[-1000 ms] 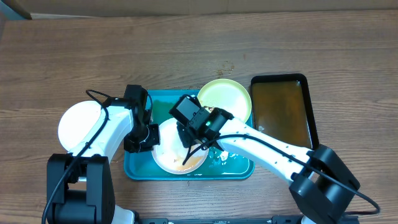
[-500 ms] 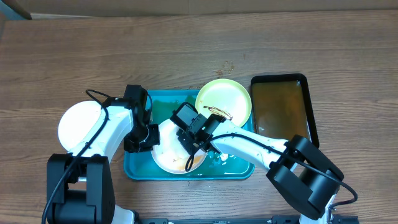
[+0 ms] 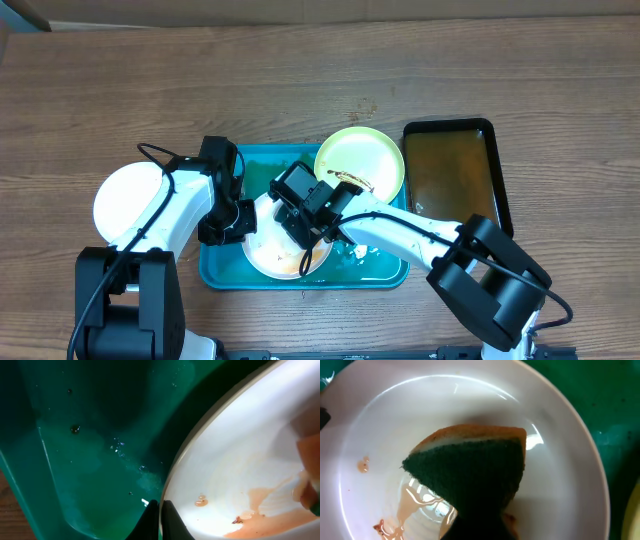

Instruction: Clean dirty plates on tray and stack at the side

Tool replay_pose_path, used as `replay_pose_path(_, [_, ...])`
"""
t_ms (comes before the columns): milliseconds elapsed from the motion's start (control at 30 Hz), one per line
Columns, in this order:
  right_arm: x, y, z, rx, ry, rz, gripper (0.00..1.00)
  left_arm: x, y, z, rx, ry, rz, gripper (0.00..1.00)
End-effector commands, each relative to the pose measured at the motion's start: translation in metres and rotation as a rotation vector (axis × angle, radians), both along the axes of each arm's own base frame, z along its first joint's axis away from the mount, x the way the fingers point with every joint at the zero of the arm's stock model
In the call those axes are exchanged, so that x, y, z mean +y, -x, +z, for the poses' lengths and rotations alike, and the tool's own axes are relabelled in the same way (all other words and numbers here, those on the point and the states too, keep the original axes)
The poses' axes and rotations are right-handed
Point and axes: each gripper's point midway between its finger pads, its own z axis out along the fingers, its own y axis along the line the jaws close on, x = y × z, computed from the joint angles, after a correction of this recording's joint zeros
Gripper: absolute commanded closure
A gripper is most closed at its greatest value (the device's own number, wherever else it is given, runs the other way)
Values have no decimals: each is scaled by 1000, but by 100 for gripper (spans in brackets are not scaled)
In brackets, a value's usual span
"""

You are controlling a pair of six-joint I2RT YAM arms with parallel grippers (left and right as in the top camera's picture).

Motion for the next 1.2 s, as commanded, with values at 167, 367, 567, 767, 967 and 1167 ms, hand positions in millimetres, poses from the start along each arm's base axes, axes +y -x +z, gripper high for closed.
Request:
replay_pose_path(167, [-28, -55, 99, -149, -152, -269, 92, -1, 1, 2, -5, 5, 0, 96])
replay_pose_path(367, [-90, -76, 103, -88, -106, -463, 92, -1, 1, 2, -6, 5, 0, 96])
replay_pose_path(567, [-165, -79, 84, 26, 25, -630, 92, -1, 1, 2, -6, 6, 1, 96])
replay_pose_path(767, [-235, -82, 76, 114, 94, -811, 88, -2, 1, 2, -5, 9, 1, 96])
replay_pose_path(967, [-292, -75, 63, 191, 139, -957, 86, -11, 15, 5, 49, 65, -19, 96])
replay_pose_path(1167, [-312, -65, 42, 228, 153, -1002, 91, -19, 13, 6, 40, 115, -38, 96])
